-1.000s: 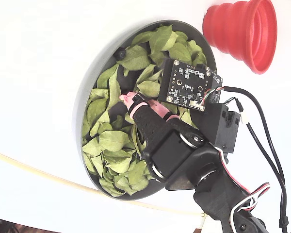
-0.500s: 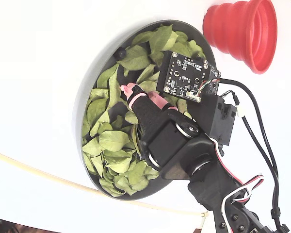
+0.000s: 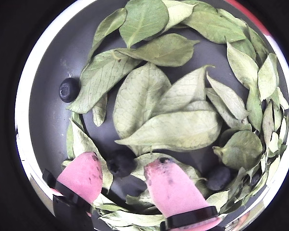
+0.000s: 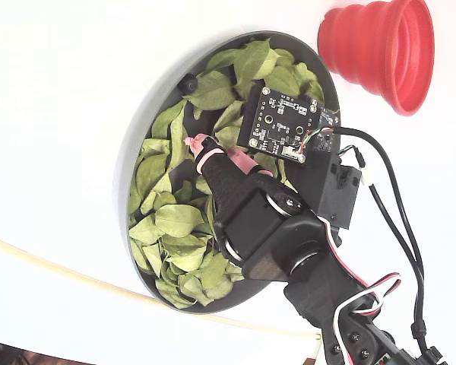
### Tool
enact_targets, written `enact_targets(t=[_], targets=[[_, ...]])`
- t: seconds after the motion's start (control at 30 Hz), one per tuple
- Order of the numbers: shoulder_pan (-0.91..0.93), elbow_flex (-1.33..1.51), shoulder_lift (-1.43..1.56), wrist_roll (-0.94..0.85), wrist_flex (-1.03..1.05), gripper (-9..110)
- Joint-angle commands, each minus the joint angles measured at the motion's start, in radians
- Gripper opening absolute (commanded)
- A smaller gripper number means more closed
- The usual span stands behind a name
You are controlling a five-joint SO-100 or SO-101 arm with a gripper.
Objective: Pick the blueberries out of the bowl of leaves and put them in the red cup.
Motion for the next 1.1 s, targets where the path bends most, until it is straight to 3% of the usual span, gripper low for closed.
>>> enact_targets(t=[0.0, 1.07], targets=[[-0.008, -0.043, 0.012, -0.003, -0.02, 18], [-0.021, 0.0, -0.038, -0.005, -0.078, 18]])
